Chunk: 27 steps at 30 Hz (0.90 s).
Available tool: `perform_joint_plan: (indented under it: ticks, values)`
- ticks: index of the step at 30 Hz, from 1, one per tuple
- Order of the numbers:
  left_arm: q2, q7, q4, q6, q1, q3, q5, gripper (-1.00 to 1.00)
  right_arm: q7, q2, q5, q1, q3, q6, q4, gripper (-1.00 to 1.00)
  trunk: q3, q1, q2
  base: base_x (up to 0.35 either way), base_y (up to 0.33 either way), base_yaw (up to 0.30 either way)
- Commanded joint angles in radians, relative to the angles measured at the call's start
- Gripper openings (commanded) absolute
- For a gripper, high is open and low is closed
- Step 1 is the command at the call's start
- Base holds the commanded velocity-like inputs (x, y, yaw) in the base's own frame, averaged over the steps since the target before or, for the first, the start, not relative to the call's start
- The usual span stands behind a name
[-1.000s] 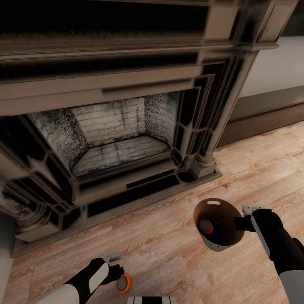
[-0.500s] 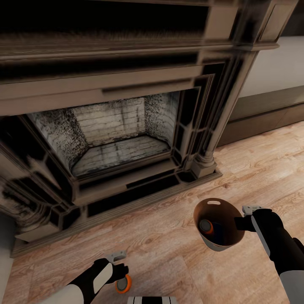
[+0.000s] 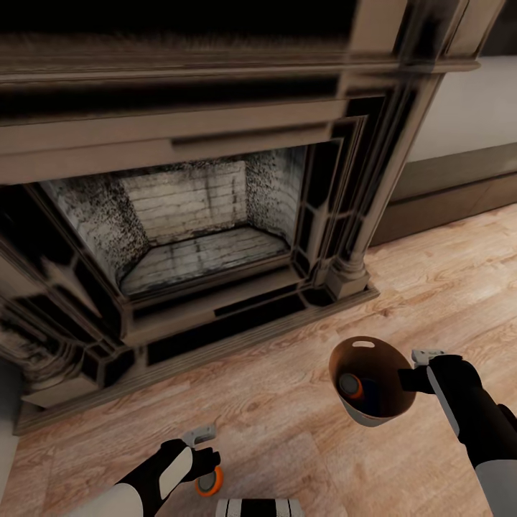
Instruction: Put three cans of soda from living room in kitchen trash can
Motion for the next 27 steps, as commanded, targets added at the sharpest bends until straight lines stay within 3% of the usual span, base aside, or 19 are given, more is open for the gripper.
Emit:
perform_joint_plan:
  ticks: [1,5,15,27]
  values:
    - [0.000,0.000,0.000,0.000,0.000,0.000,0.000,1.00,0.005,0.000,-0.009,-0.001,0.000,0.000,0.000,-1.00,-0.003,0.004,-0.007,0.000,0.000,0.000]
    - [0.000,-0.013,0.000,-0.001,0.000,0.000,0.000,1.00,0.005,0.001,-0.009,-0.001,0.000,0.000,0.000,-1.00,-0.016,0.019,-0.035,0.000,0.000,0.000]
    - [-0.002,-0.027,0.000,-0.001,-0.001,0.001,0.000,1.00,0.005,0.000,-0.009,-0.001,0.001,0.000,0.000,-1.00,-0.016,0.019,-0.035,0.000,0.000,0.000]
    - [-0.001,-0.029,0.000,-0.001,-0.001,0.001,0.001,1.00,0.005,-0.001,-0.009,-0.001,0.001,0.000,0.000,-1.00,-0.050,0.061,-0.112,0.000,0.000,0.000]
